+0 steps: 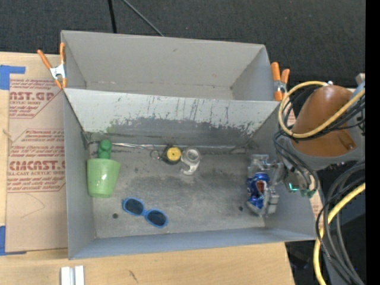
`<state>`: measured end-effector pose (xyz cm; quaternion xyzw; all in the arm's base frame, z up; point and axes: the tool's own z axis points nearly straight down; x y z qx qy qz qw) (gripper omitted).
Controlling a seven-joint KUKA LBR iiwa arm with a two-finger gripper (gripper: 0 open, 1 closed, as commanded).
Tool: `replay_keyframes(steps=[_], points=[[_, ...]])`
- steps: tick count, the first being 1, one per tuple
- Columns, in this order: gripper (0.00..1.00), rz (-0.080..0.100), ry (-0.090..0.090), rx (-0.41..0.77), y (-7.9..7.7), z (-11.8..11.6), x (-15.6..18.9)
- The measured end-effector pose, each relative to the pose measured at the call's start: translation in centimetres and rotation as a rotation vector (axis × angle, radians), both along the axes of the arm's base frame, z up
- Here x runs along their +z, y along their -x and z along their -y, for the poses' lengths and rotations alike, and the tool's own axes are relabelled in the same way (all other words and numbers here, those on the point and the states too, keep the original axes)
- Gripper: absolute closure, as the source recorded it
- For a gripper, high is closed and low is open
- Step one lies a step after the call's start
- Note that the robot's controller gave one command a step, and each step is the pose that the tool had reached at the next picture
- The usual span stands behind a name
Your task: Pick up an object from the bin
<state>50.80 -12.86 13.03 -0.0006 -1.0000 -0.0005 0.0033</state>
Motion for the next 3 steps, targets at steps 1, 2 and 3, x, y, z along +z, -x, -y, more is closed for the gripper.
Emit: replay_keyframes(steps=[1,2,3], points=[[0.00,0.015,-0.005,0.240,-3.0,1.8,-5.9],[1.00,0.010,-0.003,0.238,-2.8,2.0,-6.0],[1.00,0.014,0.003,0.275,1.4,1.7,6.5]])
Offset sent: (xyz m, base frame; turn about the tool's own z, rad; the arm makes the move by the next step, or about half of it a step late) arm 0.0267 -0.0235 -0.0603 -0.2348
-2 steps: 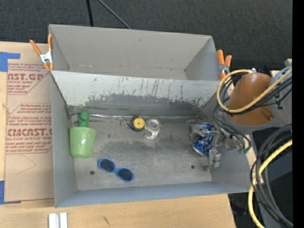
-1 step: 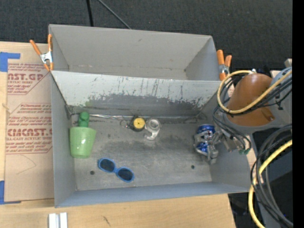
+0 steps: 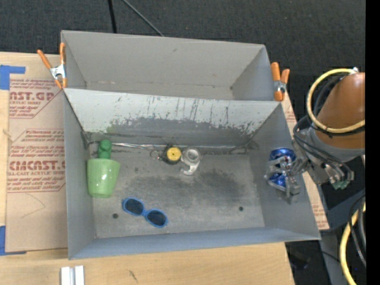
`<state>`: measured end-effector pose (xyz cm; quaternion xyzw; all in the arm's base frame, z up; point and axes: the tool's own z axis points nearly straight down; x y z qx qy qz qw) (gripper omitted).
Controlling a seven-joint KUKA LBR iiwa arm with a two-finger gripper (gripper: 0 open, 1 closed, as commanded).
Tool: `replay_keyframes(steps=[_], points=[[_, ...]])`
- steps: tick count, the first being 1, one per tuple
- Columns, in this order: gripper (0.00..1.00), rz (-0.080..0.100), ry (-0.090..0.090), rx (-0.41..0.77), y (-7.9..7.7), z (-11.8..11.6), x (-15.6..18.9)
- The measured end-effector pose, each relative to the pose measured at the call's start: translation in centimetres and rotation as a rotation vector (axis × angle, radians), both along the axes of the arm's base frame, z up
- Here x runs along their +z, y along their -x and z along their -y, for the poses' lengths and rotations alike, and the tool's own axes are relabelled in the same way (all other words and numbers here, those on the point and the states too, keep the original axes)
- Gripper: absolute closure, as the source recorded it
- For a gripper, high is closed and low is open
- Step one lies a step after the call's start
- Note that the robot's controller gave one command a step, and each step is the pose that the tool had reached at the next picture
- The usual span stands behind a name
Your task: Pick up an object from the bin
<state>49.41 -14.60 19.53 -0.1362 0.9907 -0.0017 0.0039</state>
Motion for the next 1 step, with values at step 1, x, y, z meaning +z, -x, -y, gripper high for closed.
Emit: replay_keyframes(steps=[1], points=[[1.00,-0.004,0.001,0.338,0.94,0.00,5.82]])
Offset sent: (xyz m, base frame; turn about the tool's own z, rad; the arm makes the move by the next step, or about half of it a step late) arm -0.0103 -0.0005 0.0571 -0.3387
